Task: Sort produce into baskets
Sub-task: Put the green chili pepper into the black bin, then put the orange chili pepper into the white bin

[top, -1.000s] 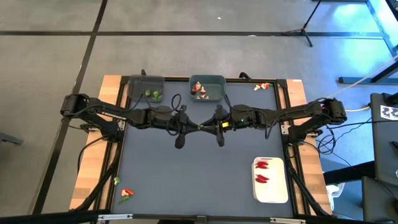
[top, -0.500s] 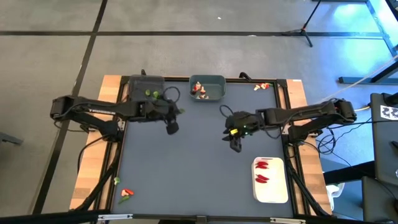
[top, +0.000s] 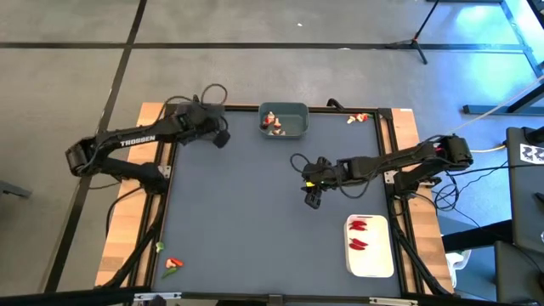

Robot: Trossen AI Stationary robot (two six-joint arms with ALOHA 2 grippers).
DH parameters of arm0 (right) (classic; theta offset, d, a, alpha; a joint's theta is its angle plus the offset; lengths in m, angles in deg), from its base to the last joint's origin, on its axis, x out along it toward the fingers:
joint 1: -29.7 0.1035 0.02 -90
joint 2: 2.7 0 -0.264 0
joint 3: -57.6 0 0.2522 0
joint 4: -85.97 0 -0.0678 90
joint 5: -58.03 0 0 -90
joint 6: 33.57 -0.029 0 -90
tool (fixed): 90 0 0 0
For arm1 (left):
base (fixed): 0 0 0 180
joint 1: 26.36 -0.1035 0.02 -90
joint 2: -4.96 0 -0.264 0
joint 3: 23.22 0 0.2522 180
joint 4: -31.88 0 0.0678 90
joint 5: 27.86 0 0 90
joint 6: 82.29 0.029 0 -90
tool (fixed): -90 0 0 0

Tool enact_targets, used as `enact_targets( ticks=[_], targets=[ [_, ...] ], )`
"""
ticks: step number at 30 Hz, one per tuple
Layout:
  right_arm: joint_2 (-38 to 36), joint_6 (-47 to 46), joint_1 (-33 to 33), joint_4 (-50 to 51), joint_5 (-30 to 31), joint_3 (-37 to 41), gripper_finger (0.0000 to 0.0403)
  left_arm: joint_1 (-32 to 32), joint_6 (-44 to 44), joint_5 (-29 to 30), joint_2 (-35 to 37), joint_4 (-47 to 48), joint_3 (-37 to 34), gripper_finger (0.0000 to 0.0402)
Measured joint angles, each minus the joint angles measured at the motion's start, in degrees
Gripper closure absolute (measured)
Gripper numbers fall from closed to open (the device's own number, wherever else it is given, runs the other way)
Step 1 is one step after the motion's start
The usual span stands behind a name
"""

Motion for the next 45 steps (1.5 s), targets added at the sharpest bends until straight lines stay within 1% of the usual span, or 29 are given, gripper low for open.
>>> enact_targets(
  ticks=[6, 9, 12, 14, 18, 21, 24, 27, 30, 34, 37, 39, 45],
  targets=[
    [3.5, 0.0, 0.0, -1.7, -0.2, 0.0, 0.0244, -7.8, 1.4, 0.0, 0.0, 0.1, -0.4, 0.0368],
    [4.9, 0.2, 0.0, -3.1, -0.2, 0.0, 0.0244, -10.3, 1.3, -0.2, -0.5, 1.0, -0.5, 0.0368],
    [5.9, 0.2, 0.0, -3.1, -0.2, 0.0, 0.0244, -11.8, 0.7, -2.3, -1.2, 1.9, -0.5, 0.0365],
    [6.6, 0.2, 0.0, -3.0, -0.2, 0.0, 0.0244, -12.3, -0.3, -3.0, -1.8, 2.2, -0.5, 0.0352],
    [7.3, 0.2, 0.0, -2.9, -0.3, 0.0, 0.0244, -12.5, -0.3, -3.2, -2.0, 2.4, -0.5, 0.0305],
    [7.4, 0.2, 0.0, -2.9, -0.3, 0.0, 0.0244, -12.2, -0.3, -5.0, -2.0, 5.2, 0.7, 0.0271],
    [7.4, 0.2, 0.0, -2.9, -0.3, 0.0, 0.0244, -11.2, -0.2, -7.3, -2.0, 9.2, 3.4, 0.025],
    [7.4, 0.3, 0.0, -2.9, -0.3, 0.0, 0.0244, -9.3, 0.1, -10.6, -2.0, 14.4, 6.9, 0.024],
    [7.4, 0.4, 0.0, -2.9, -0.3, 0.0, 0.0244, -6.0, 0.1, -15.3, -1.9, 18.5, 9.9, 0.0238],
    [7.4, 0.5, 0.0, -2.9, -0.3, 0.0, 0.0244, 0.3, -0.1, -23.8, -1.9, 23.0, 12.2, 0.0244],
    [7.4, 0.5, 0.0, -3.0, -0.1, 0.0, 0.0244, 6.1, -0.3, -29.9, -1.9, 25.1, 12.8, 0.025],
    [7.4, 0.5, 0.0, -3.1, 0.7, 0.0, 0.0244, 10.3, -1.5, -30.9, -1.9, 25.6, 12.8, 0.0254],
    [7.4, 0.5, 0.0, -3.1, 1.1, 0.0, 0.0244, 22.1, -4.9, -31.4, -1.9, 29.8, 12.8, 0.0258]
  ],
)
